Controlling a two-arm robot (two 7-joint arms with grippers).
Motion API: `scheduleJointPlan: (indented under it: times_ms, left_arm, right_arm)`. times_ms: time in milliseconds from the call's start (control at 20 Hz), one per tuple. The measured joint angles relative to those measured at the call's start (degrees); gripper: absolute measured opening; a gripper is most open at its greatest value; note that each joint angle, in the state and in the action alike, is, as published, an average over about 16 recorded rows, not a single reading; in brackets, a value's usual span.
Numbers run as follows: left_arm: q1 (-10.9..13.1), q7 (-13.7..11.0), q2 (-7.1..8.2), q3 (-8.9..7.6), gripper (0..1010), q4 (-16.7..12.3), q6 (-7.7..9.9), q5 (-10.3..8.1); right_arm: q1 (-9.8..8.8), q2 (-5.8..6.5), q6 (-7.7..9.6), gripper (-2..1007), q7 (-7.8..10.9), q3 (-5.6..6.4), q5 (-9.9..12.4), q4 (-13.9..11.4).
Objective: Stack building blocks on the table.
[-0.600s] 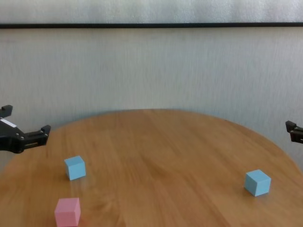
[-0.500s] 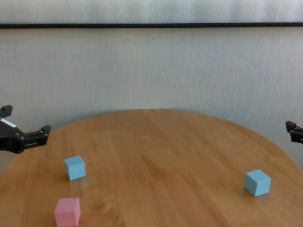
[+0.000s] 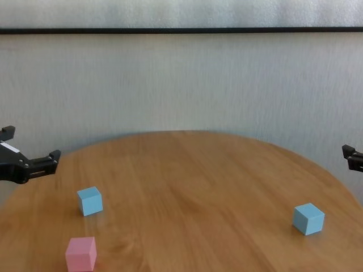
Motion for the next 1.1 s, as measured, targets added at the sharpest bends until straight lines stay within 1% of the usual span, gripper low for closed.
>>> scheduleJointPlan:
  times_ms: [800,950,1100]
  left_arm:
    - [0.1,-0.2,0.05,0.0,1002,-0.2,0.03,-0.03]
    - [0.9,-1.0,0.49,-0.1,1002,-1.5,0.52,-0.58]
    - [2.6,-2.1,1.39,-0.49,1002,-4.0,1.76,-1.88]
  right_arm:
    - [0.0,0.0,0.0,1004,0.0,0.0,0.0,0.0]
    - [0.0,0.0,0.0,1005,0.0,0.0,0.0,0.0]
    - [0.0,0.0,0.0,1005,0.0,0.0,0.0,0.0]
